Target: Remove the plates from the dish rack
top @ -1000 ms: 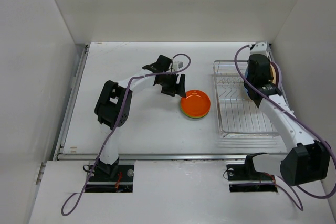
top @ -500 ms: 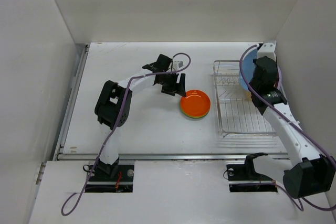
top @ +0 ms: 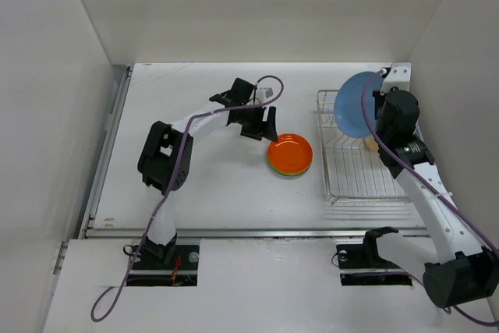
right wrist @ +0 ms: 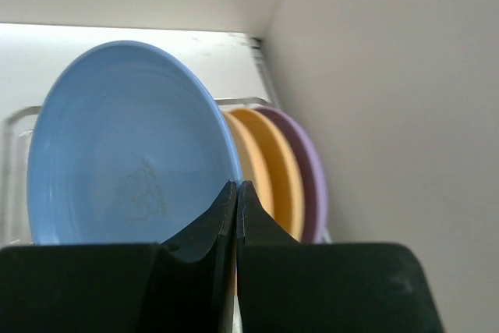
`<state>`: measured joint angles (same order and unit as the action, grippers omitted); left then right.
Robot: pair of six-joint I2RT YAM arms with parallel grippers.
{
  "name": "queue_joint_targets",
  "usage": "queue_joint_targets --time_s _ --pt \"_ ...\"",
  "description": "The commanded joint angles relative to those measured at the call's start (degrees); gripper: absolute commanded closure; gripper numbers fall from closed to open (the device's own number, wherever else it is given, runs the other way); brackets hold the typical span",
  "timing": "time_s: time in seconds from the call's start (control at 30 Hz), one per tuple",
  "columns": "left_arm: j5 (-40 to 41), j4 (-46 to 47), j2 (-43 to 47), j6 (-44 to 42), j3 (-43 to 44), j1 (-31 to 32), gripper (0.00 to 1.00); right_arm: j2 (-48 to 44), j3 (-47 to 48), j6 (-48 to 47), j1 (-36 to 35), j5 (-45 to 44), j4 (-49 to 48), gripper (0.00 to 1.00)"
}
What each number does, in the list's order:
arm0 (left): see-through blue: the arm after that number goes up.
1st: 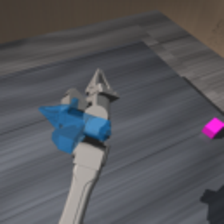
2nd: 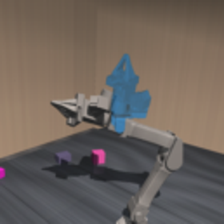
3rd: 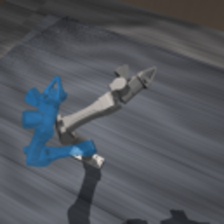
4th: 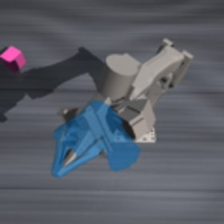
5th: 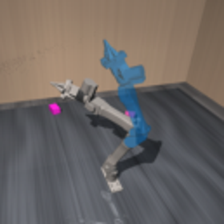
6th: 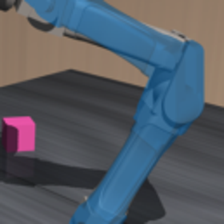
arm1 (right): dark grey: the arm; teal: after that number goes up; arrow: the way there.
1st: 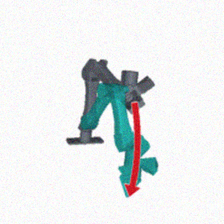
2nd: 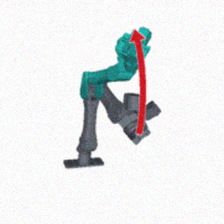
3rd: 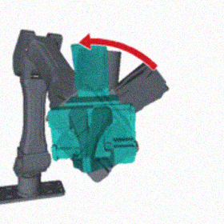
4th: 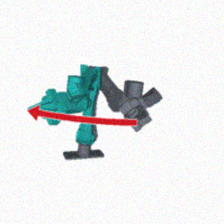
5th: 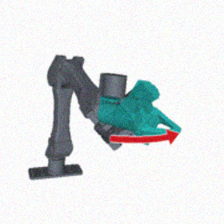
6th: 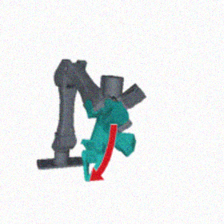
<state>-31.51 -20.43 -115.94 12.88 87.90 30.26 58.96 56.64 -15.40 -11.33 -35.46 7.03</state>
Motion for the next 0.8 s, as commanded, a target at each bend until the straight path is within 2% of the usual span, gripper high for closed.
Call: queue_joint_targets --time_s 0.0,0.27,0.77 --pt "-5.3 2.7 8.1 -1.0 0.8 0.0 0.32 -2.8 3.8 5.9 -0.4 11.2 1.8 1.00" --pt "-13.4 9.0 14.2 -1.5 -2.9 0.0 0.32 -2.8 4.9 10.2 -0.4 27.1 5.7 1.00" --pt "-14.5 10.1 12.9 -1.0 -3.5 0.0 0.32 -1.7 6.5 13.1 -0.4 47.6 9.5 1.00"
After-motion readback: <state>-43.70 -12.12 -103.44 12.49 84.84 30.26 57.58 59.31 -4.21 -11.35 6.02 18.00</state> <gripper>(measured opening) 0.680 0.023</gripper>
